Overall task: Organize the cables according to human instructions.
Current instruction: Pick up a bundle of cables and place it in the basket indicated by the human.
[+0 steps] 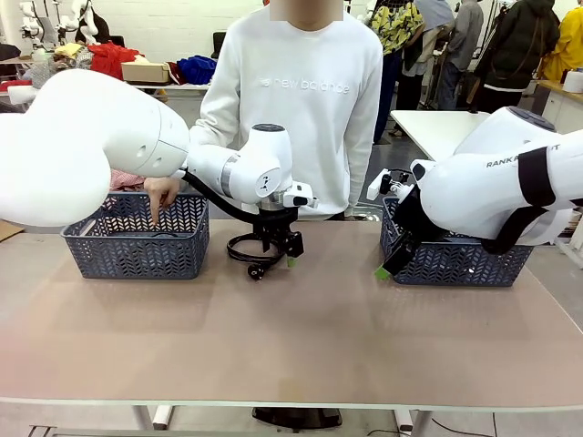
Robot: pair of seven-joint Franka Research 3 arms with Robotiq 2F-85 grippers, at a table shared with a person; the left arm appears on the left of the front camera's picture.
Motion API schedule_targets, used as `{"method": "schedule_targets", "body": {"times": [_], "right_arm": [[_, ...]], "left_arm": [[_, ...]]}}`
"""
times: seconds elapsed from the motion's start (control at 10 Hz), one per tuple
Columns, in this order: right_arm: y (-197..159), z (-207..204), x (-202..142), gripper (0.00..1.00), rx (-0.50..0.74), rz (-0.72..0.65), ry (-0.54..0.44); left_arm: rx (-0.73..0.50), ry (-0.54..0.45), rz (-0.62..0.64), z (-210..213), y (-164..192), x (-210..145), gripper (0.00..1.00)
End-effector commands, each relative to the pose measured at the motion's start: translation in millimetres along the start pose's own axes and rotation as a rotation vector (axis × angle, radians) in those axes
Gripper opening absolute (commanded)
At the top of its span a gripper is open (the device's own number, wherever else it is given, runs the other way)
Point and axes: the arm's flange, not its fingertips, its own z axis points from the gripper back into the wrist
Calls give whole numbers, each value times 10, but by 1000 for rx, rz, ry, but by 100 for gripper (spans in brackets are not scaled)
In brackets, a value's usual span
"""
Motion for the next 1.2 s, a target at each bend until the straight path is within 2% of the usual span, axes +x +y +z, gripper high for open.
{"method": "schedule_targets", "body": {"times": [0.0,0.2,0.9,1.0,1.1], "right_arm": [[-13,11,10,100,-6,2,4],[-13,11,10,100,-6,2,4],[-13,11,10,100,-6,2,4],[-13,11,10,100,-6,2,4],[-13,11,10,100,-6,2,4]], "left_arm": [[1,6,18,0,40,14,100],[6,13,14,-31,66,14,96],[22,-12,24,-18,87,-12,35],[26,-16,28,-12,89,-17,38],[33,-18,33,-7,90,-25,18]]}}
